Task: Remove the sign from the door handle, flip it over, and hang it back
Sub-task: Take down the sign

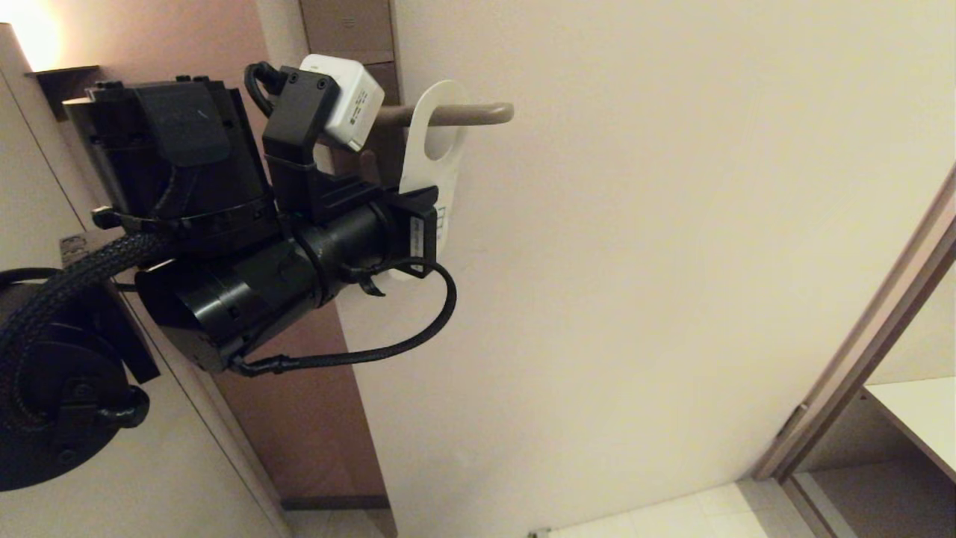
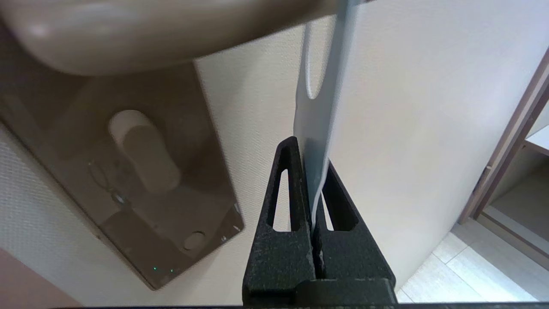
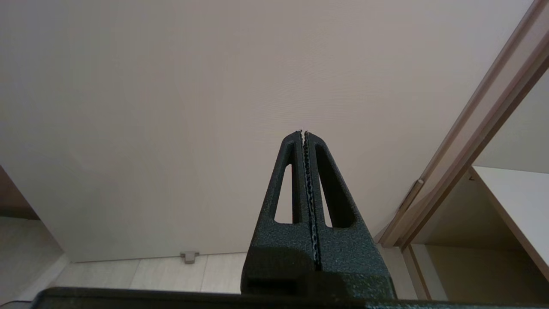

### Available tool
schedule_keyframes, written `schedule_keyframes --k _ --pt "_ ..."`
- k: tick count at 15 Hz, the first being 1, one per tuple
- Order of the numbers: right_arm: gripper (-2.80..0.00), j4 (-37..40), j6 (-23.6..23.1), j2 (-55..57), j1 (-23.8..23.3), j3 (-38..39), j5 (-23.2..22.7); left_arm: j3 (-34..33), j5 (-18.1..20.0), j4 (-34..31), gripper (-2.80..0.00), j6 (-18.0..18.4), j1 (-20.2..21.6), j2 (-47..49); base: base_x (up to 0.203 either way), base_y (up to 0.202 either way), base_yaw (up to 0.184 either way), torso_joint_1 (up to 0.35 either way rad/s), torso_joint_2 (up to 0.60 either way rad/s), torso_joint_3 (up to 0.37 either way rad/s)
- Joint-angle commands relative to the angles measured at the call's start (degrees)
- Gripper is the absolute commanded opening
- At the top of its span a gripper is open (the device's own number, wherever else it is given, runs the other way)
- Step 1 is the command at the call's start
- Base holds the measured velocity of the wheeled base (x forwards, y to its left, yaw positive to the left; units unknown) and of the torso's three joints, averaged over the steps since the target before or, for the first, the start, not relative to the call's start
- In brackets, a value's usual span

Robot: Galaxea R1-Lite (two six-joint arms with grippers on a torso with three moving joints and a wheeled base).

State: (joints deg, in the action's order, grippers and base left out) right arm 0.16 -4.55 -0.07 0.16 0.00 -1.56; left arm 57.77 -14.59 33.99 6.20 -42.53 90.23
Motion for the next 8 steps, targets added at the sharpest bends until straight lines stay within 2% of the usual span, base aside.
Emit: schedule_keyframes --k 1,4,8 --pt "-2.8 0.02 -0.02 0.07 0.02 0.0 -0.02 0.13 -0.56 0.17 -2.8 0.13 -1.03 0.03 0.0 0.0 0.0 0.0 0.0 0.0" --pt "-2.8 0.02 -0.02 0.07 0.02 0.0 -0.02 1.14 -0.92 0.18 -2.8 0.3 -1.76 1.14 0.0 0.0 0.0 0.0 0.0 0.0" --pt "-2.8 0.02 -0.08 0.07 0.02 0.0 -0.02 4.27 -3.77 0.19 -2.8 0.39 -2.04 3.95 0.0 0.0 0.0 0.0 0.0 0.0"
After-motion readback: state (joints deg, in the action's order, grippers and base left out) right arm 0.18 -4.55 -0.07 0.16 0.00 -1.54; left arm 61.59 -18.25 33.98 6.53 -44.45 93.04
